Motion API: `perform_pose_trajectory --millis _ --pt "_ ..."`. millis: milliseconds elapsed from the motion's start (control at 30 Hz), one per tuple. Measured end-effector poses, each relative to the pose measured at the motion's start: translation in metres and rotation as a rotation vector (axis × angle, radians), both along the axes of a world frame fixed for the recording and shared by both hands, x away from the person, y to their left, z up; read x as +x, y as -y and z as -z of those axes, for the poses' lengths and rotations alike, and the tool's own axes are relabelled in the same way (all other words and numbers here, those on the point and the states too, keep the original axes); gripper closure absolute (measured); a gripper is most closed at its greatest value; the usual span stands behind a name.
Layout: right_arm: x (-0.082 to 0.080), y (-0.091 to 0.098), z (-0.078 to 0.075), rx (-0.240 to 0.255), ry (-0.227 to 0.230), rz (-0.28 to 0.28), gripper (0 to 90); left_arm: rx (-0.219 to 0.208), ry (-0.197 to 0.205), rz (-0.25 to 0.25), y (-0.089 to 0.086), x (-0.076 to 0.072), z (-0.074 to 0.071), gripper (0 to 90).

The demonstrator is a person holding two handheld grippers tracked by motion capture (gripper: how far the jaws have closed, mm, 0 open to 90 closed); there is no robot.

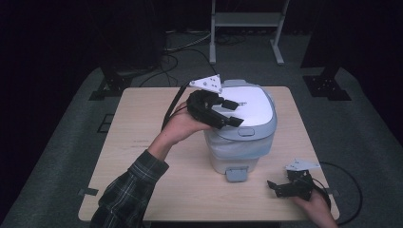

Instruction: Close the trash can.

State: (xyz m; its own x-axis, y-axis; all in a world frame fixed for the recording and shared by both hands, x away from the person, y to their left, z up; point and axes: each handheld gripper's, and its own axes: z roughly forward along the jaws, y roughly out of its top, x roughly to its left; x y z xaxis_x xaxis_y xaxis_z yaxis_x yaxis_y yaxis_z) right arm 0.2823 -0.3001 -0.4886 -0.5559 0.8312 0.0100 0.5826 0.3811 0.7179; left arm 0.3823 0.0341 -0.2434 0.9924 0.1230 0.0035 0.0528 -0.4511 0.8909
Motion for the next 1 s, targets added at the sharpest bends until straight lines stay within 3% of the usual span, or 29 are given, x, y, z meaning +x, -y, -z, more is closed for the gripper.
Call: perform_pose_trajectory --millis 200,367,433,733,1000 --pt "0.000 0.000 0.000 0.000 -0.001 0.001 2.1 0.007 0.013 -0.052 -0.014 -0.005 -0.001 19.0" --pt "0.000 0.000 0.000 0.000 -0.001 0.001 2.2 -0.009 0.010 -0.099 -0.028 -0.007 0.000 10.7" --pt "0.000 0.000 0.000 0.000 -0.001 0.002 2.2 -0.009 0.012 -0.135 -0.039 -0.008 0.001 9.5" --pt "-0.001 0.000 0.000 0.000 -0.001 0.003 2.2 -0.012 0.024 -0.205 -0.062 -0.016 0.008 2.8" --pt "-0.001 0.000 0.000 0.000 0.001 0.003 2.1 -0.035 0.042 -0.269 -0.084 -0.026 0.023 1.8"
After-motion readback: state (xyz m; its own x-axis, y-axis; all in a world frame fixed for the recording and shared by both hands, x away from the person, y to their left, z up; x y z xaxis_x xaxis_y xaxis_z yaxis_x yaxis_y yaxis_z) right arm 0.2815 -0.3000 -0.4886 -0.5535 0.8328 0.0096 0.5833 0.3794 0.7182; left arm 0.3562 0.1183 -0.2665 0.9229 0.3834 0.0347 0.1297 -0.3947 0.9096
